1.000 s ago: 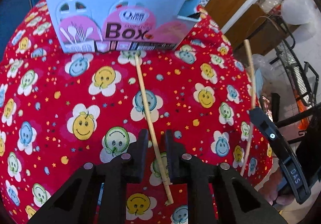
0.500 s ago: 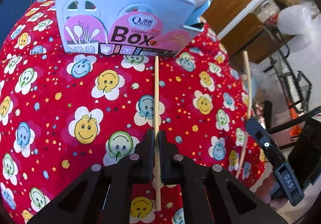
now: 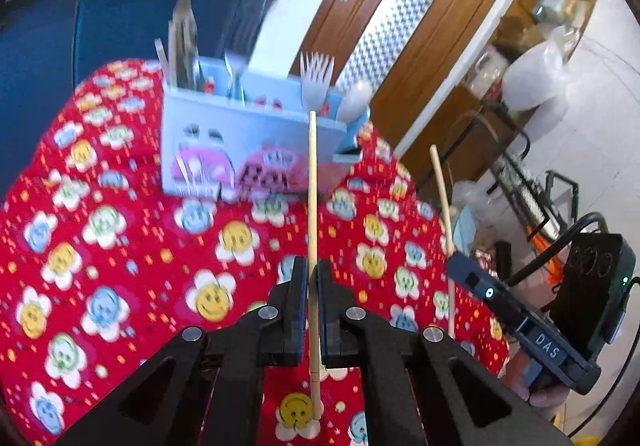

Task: Organize utensils
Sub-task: 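Lift both chopsticks upright and carry them over the blue caddy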

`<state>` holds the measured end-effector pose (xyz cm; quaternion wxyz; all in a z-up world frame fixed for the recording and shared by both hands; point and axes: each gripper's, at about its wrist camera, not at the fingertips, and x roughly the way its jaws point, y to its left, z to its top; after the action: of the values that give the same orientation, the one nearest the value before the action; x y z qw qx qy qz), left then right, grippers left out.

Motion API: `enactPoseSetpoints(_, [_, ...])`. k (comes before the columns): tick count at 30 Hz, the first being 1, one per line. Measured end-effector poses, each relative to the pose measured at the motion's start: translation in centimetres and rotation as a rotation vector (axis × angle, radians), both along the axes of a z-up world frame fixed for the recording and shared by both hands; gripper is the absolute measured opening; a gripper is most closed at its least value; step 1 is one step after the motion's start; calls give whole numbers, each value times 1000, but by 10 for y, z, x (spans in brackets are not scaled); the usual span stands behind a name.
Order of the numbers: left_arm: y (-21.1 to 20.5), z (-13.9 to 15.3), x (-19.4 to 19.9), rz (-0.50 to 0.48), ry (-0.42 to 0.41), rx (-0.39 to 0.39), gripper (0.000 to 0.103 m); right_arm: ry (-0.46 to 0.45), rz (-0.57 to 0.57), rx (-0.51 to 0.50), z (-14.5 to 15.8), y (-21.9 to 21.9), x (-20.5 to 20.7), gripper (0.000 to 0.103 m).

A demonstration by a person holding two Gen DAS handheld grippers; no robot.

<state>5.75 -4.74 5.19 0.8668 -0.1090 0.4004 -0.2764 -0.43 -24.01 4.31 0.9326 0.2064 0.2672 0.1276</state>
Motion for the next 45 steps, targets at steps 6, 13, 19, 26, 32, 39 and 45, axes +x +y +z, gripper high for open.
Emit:
enactPoseSetpoints(6, [9, 22, 6, 37, -108, -47, 4, -58, 2, -27, 17, 9, 4, 6])
enactPoseSetpoints(13, [12, 49, 16, 94, -253, -12, 4, -108, -11, -45, 34, 12, 20, 6])
enactPoseSetpoints(19, [17, 65, 35, 147, -361, -31, 4, -133, -19, -59, 43, 12, 37, 6])
enactPoseSetpoints(26, [19, 73, 64, 218, -427, -32, 4, -158, -33, -68, 50, 11, 60, 6])
enactPoseSetpoints(32, [9, 73, 83, 287, -532, 18, 4, -197, -39, -56, 56, 7, 80, 6])
enactPoseSetpoints(39, [-3, 58, 98, 343, -586, 71, 4, -259, -58, -69, 61, 4, 111, 6])
enactPoseSetpoints(45, [-8, 42, 102, 374, -627, 104, 4, -285, -103, -77, 53, -1, 149, 7])
